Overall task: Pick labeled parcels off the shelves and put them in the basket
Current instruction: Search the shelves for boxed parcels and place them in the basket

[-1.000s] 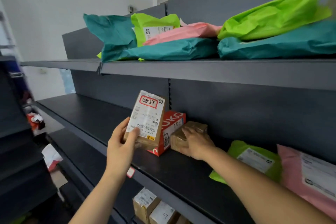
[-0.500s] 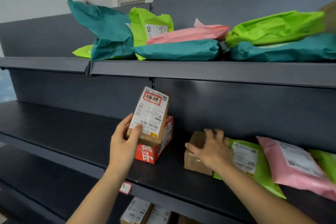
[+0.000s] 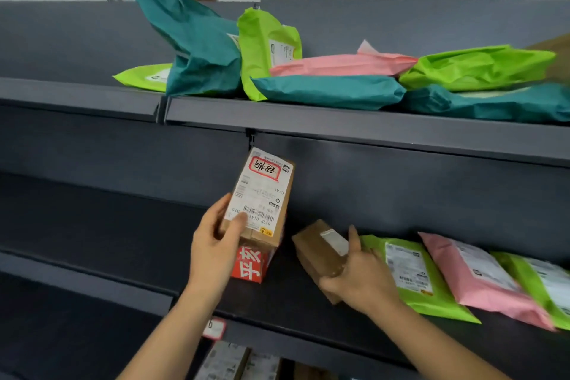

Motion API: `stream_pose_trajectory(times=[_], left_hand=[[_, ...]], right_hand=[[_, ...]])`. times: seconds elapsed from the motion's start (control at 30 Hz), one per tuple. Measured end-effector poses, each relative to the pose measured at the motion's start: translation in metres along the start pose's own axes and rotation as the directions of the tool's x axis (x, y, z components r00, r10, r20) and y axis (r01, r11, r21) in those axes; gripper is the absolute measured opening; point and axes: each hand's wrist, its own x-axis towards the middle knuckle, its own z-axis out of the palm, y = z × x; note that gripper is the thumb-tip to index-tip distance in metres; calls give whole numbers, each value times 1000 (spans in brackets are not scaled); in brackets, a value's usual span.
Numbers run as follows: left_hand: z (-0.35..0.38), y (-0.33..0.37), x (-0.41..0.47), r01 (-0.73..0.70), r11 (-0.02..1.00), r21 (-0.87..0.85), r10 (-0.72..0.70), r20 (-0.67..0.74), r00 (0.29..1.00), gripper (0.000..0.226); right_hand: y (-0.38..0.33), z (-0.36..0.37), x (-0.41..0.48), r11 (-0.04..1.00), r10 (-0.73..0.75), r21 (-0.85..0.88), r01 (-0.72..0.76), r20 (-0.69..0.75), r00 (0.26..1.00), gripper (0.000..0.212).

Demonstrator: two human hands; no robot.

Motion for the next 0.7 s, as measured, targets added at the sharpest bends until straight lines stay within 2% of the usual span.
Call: stream_pose_trajectory(times=[0.07, 0.1, 0.2, 0.27, 0.33, 0.4, 0.47, 0.57, 0.63, 0.7], left_hand=[[-1, 1, 1, 2, 1000, -11, -2, 4, 1000, 40], [-2, 2, 2, 3, 1000, -16, -3, 5, 1000, 40], [-4, 1, 5, 6, 1000, -26, -5, 7, 1000, 40], [-3, -1, 6, 9, 1000, -25, -9, 6, 1000, 40], [-1, -3, 6, 14, 1000, -21, -14, 7, 1000, 40], [0, -4, 6, 15, 1000, -18, -15, 12, 1000, 40], [0, -6, 7, 11, 1000, -12, -11, 21, 1000, 39], [-3, -6, 8, 8, 1000, -15, -8, 22, 1000, 37], [-5, -7, 9, 8, 1000, -14, -8, 13, 1000, 37], [-6, -8, 8, 6, 1000, -12, -6, 6, 1000, 37]], right_hand=[[4, -1, -13, 934, -282, -266, 238, -143, 949, 124], [7, -2, -18, 877, -386, -360, 318, -134, 913, 127], [23, 4, -23, 769, -572, -421, 480, -118, 812, 115], [25, -1, -21, 813, -550, -289, 505, -98, 829, 95], [22, -5, -16, 882, -470, -105, 459, -117, 875, 83], [17, -8, -8, 936, -336, 84, 342, -83, 938, 95], [15, -10, 4, 962, -189, 211, 174, 55, 980, 107], [18, -9, 16, 947, -121, 319, 46, 220, 968, 95], [19, -8, 15, 922, -160, 376, 86, 170, 972, 82], [20, -6, 9, 905, -207, 370, 210, -49, 977, 68]])
